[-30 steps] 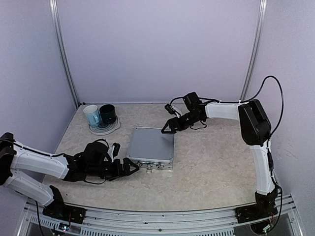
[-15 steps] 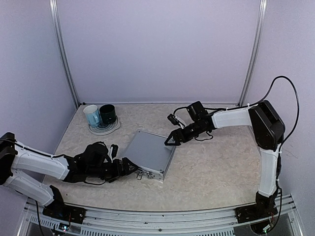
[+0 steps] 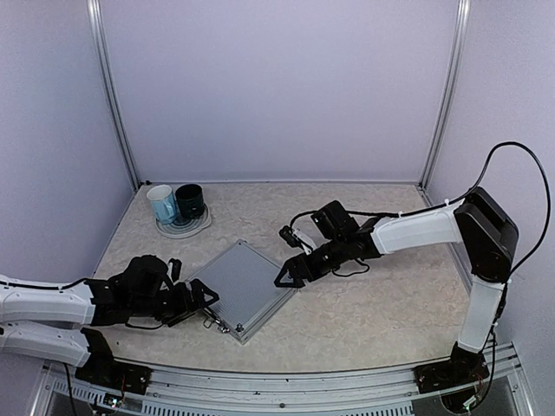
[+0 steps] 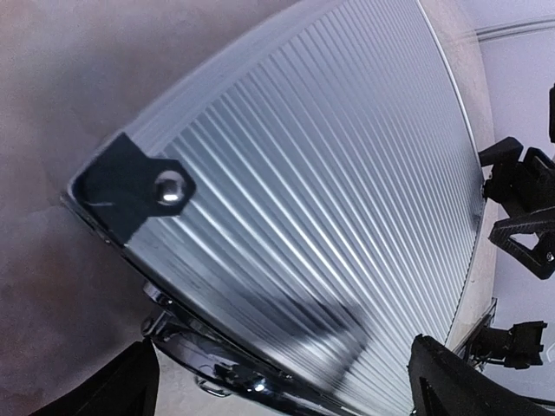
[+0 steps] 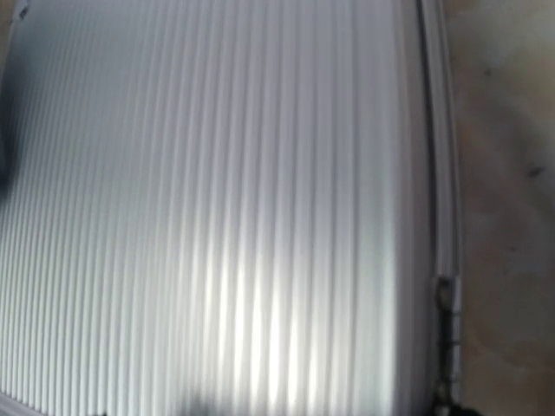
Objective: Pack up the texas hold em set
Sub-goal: Move the chip case to the center of the board, then close the middle-side button of the box on the chip case.
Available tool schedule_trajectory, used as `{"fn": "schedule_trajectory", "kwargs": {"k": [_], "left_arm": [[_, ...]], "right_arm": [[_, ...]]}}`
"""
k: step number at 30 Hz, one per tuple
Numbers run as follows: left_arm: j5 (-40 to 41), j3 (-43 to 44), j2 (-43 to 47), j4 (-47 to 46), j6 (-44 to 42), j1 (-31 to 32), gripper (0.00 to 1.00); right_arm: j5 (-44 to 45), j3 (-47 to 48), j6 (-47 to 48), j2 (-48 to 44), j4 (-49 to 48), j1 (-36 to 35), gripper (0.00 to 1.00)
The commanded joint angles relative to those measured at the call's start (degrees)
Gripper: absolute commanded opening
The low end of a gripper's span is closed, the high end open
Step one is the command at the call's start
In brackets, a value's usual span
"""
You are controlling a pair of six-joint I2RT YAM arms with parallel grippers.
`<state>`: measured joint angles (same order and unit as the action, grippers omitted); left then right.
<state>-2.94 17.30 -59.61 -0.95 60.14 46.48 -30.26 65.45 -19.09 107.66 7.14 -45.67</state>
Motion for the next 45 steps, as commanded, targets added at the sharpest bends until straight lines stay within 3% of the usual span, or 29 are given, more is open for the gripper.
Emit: {"fn": "schedule_trajectory", "kwargs": {"k": [1, 13, 18, 33, 38, 45], "left_arm": [[-3.48, 0.71, 1.59, 4.49, -3.91, -2.16, 0.99], [-7.61, 7.00, -3.71, 8.62, -9.20, -1.68, 0.99], [-7.82, 3.93, -0.92, 6.11, -9.61, -1.68, 0.99], [-14.03, 7.96, -2.70, 1.71, -13.73, -0.78, 0.95], [-15.69, 7.75, -2.12, 1.75, -14.55, -0.73, 0.95], [-12.72, 8.74, 0.98, 12.11, -19.19, -1.23, 0.99]], "right_arm": [[1.26, 1.63, -1.02, -1.00, 1.01, -0.11, 0.84], [2.04, 3.95, 2.23, -1.28, 6.18, -0.08, 0.85], [1.47, 3.53, 2.53, -0.75, 5.86, -0.12, 0.85], [1.49, 3.72, 3.22, -0.97, 6.32, -0.17, 0.85], [6.63, 2.83, 4.19, -3.74, 7.80, -0.57, 0.85], [19.91, 5.74, 6.11, -8.30, 14.36, -4.53, 0.87]]}}
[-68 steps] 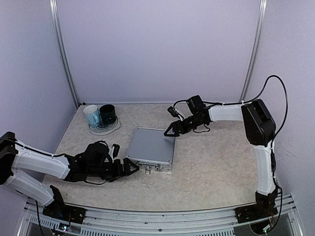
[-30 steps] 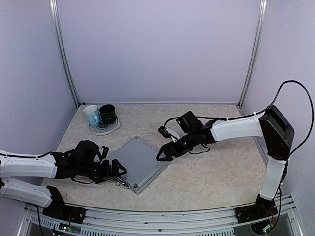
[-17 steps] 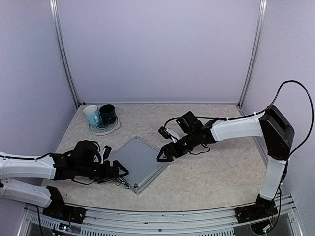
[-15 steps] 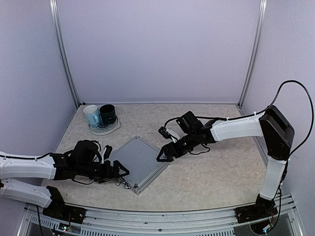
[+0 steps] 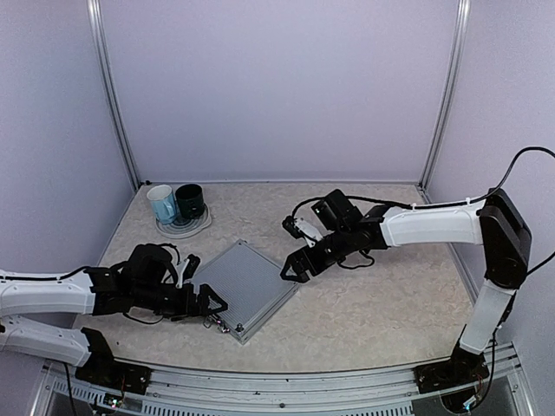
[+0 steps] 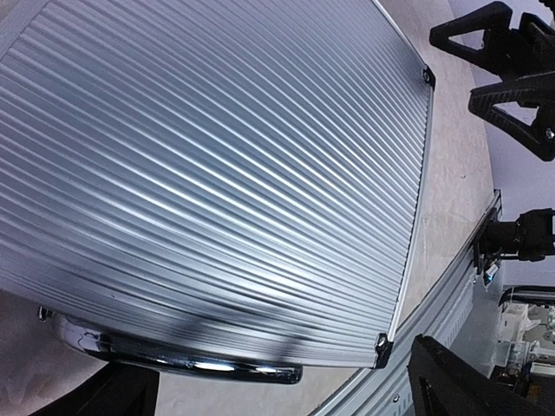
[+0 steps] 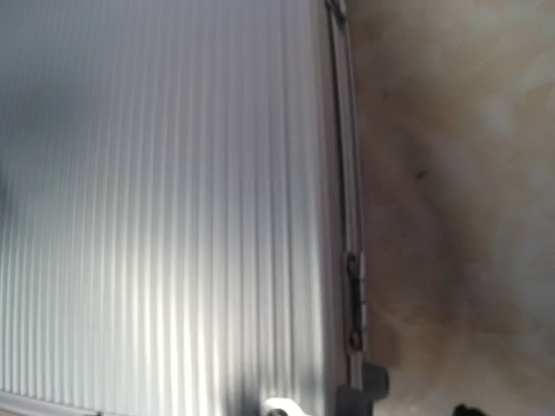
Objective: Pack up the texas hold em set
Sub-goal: Close the middle-side button of the box on the chip case.
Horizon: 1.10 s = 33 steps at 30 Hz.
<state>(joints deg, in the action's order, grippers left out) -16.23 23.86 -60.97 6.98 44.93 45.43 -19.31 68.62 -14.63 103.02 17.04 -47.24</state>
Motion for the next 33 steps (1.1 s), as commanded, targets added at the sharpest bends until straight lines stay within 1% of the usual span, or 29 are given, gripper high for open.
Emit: {"fn": "schedule_trajectory", "kwargs": {"k": [1, 7, 9, 14, 16, 21, 25, 29, 33], "left_arm": [[0.66, 2.16, 2.78, 4.89, -4.25, -0.31, 0.99], [0.91, 1.39, 3.90, 5.79, -3.68, -0.85, 0.99], [2.14, 0.93, 4.05, 6.41, -1.85, -1.08, 0.99], [2.13, -2.46, 6.05, 2.61, 2.89, -1.87, 0.99], [2.58, -2.93, 7.90, 2.89, 3.89, -2.26, 0.99], [5.24, -3.04, 13.55, 8.40, 4.33, -5.63, 0.99], [7.86, -3.82, 15.42, 10.67, 6.41, -6.91, 0.99], [10.29, -5.18, 16.02, 11.06, 8.60, -7.00, 0.99], [11.26, -6.56, 18.97, 10.14, 10.19, -7.10, 0.99]], "right_arm": [[10.68, 3.26, 1.84, -3.86, 5.23, -4.09, 0.88], [18.65, 7.76, 1.62, -1.69, 8.10, -12.33, 0.91], [21.55, 10.68, 1.73, 0.61, 9.91, -15.15, 0.92], [26.63, 18.35, 1.38, 7.96, 13.60, -22.52, 0.92], [28.17, 20.66, 0.96, 10.44, 14.34, -24.60, 0.92], [29.69, 24.79, -0.47, 15.07, 15.16, -27.80, 0.92], [31.52, 29.81, -1.45, 19.04, 17.72, -29.13, 0.91], [33.62, 34.08, -2.50, 22.74, 19.89, -29.92, 0.90], [35.77, 36.75, -2.97, 24.80, 21.58, -29.98, 0.89]]}}
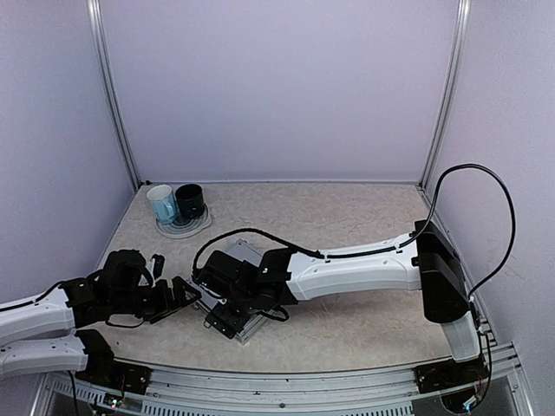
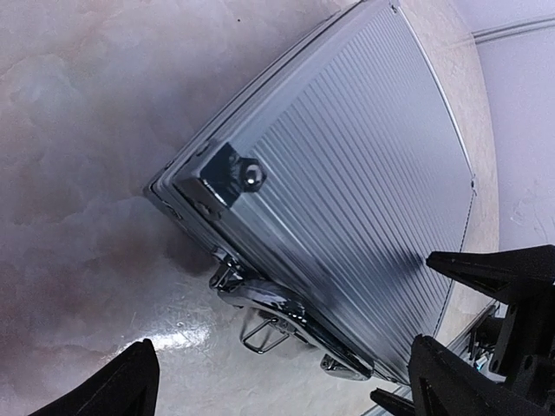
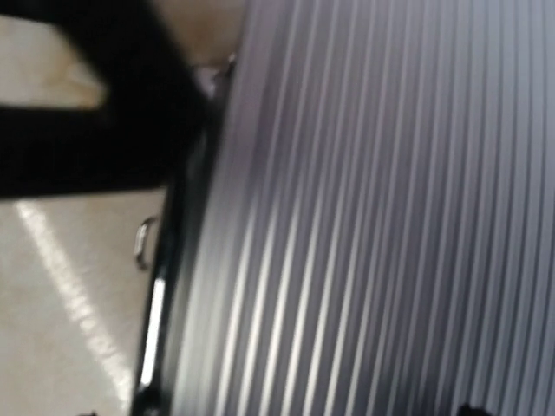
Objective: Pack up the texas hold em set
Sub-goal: Close the middle-side button of the box on the chip case.
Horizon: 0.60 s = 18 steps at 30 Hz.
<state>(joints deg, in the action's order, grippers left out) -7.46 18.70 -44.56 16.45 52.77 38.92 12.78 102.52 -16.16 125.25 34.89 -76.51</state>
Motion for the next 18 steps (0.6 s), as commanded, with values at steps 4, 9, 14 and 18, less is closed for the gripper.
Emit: {"fn": "schedule_trajectory", "kwargs": {"k": [4, 9, 14, 18], "left_arm": [[2.76, -1.94, 2.91, 0.41, 2.65, -0.65, 0.99], [1.29, -4.06, 2.92, -1.96, 3.54, -0.60, 0.97], [-0.96, -4.23, 1.01, -4.04, 1.85, -0.39, 0.96], [-1.68, -5.25, 0.68, -6.46, 1.75, -0.34, 0.95]], "right_arm": [[5.92, 4.25, -1.67, 3.91, 5.25, -0.75, 0.89], [6.90, 4.22, -2.15, 4.62, 5.58, -0.75, 0.86], [8.73, 4.57, -3.95, 5.23, 8.00, -0.15, 0.82], [7.46, 1.54, -5.46, 3.66, 6.78, 1.18, 0.79]]}}
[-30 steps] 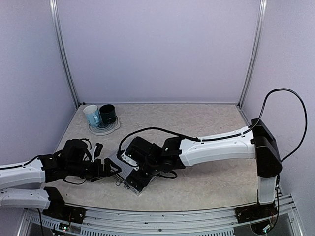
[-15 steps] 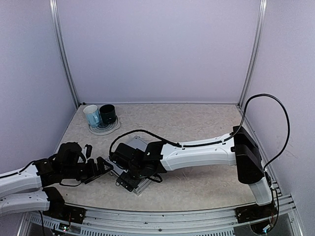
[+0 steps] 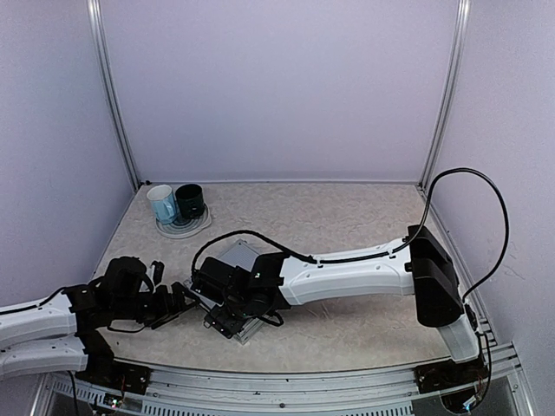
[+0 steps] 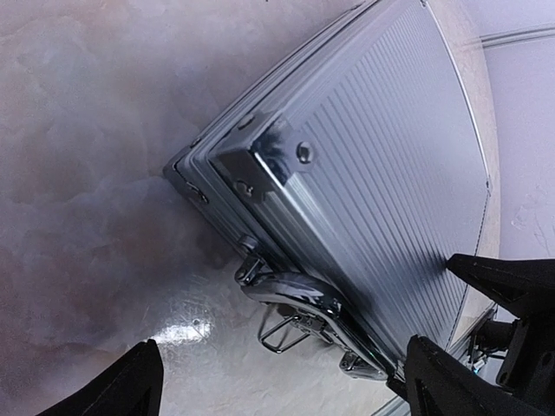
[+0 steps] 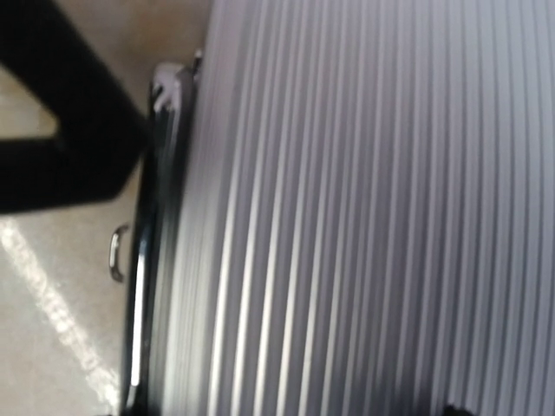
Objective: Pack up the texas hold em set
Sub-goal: Close the middle-side button of the box on the chip case.
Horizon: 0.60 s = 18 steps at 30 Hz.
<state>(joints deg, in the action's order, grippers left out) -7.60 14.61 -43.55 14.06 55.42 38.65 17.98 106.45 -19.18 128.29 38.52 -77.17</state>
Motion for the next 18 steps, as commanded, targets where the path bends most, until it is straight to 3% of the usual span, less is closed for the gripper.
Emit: {"fn": "schedule_trajectory", "kwargs": {"k": [1, 14, 18], "left_arm": [[-1.93, -1.50, -0.65, -4.90, -1.04, -0.07, 0.95], [-3.54, -2.39, -3.06, -8.40, -2.50, -0.16, 0.96], [-2.67, -2.22, -3.06, -7.81, -2.90, -0.16, 0.96]], "right_arm": [[2.10, -2.93, -2.66, 0.27, 2.91, 2.08, 0.79], [1.21, -11.62, -2.45, -3.71, 0.09, 4.64, 0.78], [-2.81, -15.64, -1.61, -7.47, -5.57, 4.66, 0.82]]}}
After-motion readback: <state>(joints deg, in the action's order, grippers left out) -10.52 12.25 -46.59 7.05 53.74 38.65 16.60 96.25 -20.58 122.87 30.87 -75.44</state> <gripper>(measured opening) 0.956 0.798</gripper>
